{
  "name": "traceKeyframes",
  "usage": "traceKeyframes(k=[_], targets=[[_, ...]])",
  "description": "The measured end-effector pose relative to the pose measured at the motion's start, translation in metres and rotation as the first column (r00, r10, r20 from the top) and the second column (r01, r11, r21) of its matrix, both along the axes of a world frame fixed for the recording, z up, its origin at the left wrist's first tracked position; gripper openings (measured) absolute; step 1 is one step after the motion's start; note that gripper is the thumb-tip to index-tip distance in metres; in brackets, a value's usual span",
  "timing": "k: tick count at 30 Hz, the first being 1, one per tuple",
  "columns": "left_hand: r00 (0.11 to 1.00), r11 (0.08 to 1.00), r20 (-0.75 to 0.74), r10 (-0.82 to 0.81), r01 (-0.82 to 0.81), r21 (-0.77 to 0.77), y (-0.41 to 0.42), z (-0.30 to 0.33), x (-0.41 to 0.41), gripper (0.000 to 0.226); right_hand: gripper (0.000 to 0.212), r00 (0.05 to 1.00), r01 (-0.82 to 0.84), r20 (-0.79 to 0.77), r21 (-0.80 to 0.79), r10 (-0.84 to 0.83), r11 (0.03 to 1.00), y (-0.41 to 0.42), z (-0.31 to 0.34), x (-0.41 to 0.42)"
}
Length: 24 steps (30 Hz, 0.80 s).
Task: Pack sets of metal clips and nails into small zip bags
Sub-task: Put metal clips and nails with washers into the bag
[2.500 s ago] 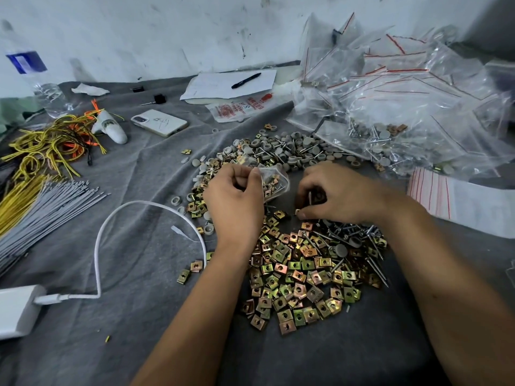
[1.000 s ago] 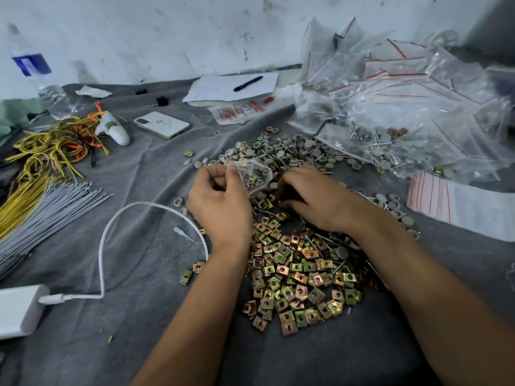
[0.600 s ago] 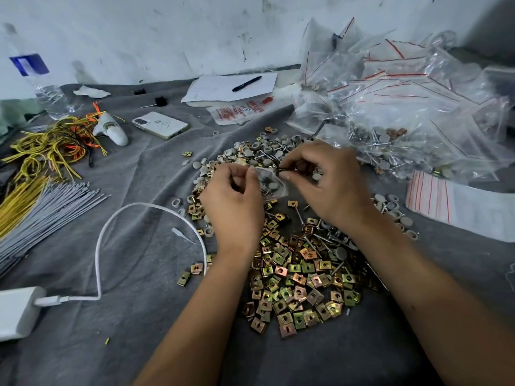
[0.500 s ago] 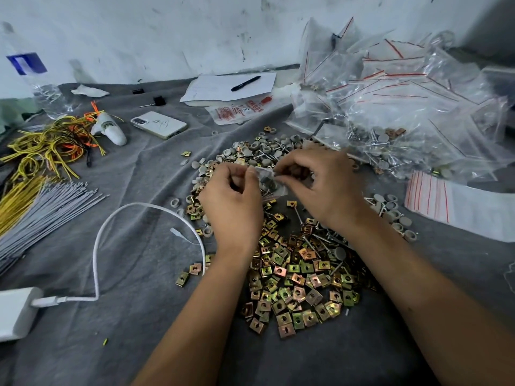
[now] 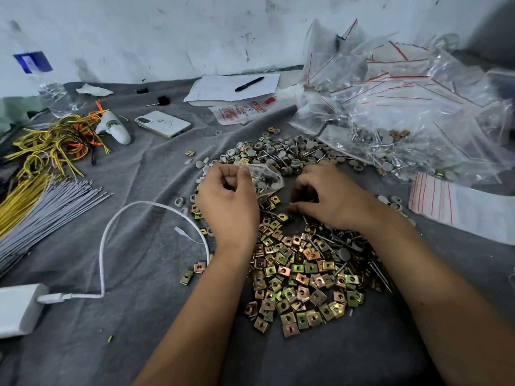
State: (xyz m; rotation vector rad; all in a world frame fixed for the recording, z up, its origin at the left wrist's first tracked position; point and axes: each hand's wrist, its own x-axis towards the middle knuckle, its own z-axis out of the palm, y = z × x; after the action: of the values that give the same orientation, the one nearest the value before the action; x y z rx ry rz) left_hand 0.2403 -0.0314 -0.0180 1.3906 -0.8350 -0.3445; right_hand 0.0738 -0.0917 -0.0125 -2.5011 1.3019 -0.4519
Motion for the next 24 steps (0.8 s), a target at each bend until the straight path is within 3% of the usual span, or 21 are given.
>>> traceKeyframes(k=[3, 6, 10, 12, 17, 24], targets=[[1.000, 1.000, 0.002, -0.009, 0.009, 0.007, 0.000, 0.000, 0.000, 0.022, 0.017, 0.999, 0.022, 0.023, -0.013, -0.022, 1.000, 0.000, -0.001, 0.002], [1.000, 1.000, 0.001, -0.026, 0.026, 0.016, -0.001, -0.001, 0.000, 0.019, 0.011, 0.968, 0.084, 0.238, -0.013, -0.079, 0.996, 0.001, 0.000, -0.001], [0.998, 0.998, 0.037, -0.059, 0.057, 0.030, -0.002, -0.002, -0.001, 0.020, 0.007, 0.788, 0.081, 0.613, -0.007, -0.060, 0.997, 0.005, 0.009, -0.004], [0.994, 0.997, 0.073, -0.077, 0.075, 0.033, -0.002, -0.002, -0.003, 0.022, 0.005, 0.700, 0.019, 0.714, -0.007, -0.009, 1.000, 0.006, 0.011, -0.005], [0.979, 0.991, 0.158, -0.130, 0.125, 0.045, -0.002, -0.002, -0.006, 0.020, 0.003, 0.721, -0.066, 0.689, -0.035, 0.072, 0.997, 0.007, 0.010, -0.002], [0.973, 0.983, 0.141, -0.183, 0.179, 0.041, -0.002, -0.004, -0.007, 0.015, 0.015, 0.804, -0.071, 0.587, -0.069, 0.098, 0.995, 0.009, 0.008, 0.000]])
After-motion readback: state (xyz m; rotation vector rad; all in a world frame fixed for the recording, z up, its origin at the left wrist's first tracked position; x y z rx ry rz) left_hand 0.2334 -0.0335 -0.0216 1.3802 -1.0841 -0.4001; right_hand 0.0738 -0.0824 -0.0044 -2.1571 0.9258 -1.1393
